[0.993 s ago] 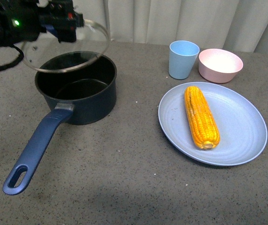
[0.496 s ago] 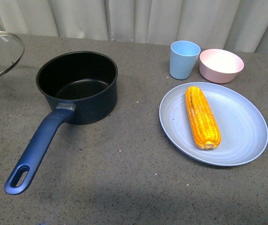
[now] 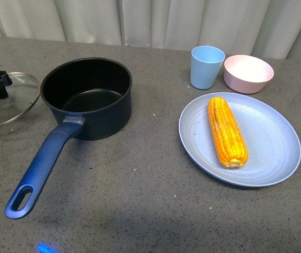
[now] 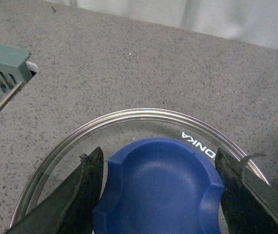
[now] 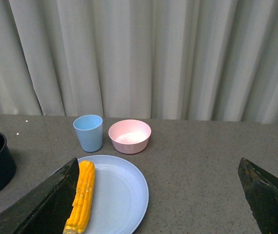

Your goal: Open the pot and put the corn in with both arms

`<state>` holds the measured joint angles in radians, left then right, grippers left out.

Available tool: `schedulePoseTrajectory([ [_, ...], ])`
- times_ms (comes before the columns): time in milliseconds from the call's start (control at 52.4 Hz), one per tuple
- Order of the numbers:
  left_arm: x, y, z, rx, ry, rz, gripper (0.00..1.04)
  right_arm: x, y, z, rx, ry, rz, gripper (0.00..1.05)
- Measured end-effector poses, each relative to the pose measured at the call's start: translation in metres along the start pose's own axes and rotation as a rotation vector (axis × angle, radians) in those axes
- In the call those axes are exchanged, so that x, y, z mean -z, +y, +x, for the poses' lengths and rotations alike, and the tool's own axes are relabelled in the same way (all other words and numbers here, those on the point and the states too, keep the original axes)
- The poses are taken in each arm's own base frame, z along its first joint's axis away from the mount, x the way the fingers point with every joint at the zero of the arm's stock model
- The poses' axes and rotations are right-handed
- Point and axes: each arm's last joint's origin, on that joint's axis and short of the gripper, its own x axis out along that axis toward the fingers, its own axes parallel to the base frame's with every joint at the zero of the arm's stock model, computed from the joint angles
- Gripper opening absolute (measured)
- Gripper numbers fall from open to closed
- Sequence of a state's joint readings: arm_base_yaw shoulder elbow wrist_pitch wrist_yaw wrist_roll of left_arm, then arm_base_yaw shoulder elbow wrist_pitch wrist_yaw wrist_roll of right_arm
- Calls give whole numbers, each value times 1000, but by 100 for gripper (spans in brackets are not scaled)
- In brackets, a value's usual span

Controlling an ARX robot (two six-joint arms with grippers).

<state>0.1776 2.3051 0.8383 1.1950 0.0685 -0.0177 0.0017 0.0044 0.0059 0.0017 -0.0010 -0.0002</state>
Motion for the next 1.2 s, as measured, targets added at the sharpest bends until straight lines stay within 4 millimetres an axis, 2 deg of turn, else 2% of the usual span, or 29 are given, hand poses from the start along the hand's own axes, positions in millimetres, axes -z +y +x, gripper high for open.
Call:
schedulePoseTrajectory([
  [306, 20, -9, 2, 31, 53, 34, 61, 0, 0, 0, 0, 0, 0, 96],
  [592, 23, -8, 2, 25, 60, 50, 61, 0, 0, 0, 0, 0, 0, 96],
  [726, 21, -8, 2, 27, 56, 48, 79, 0, 0, 0, 0, 0, 0, 96],
  [878, 6, -7, -6, 29, 24, 36, 100, 0, 0, 0, 0, 0, 0, 96],
  [993, -16, -7, -21, 35, -18, 38, 98, 0, 0, 0, 0, 0, 0, 96],
  [1088, -38, -7, -45, 39, -64, 35, 98, 0, 0, 0, 0, 0, 0, 96],
  [1203, -54, -10, -69, 55, -104, 38, 98, 0, 0, 0, 0, 0, 0, 96],
])
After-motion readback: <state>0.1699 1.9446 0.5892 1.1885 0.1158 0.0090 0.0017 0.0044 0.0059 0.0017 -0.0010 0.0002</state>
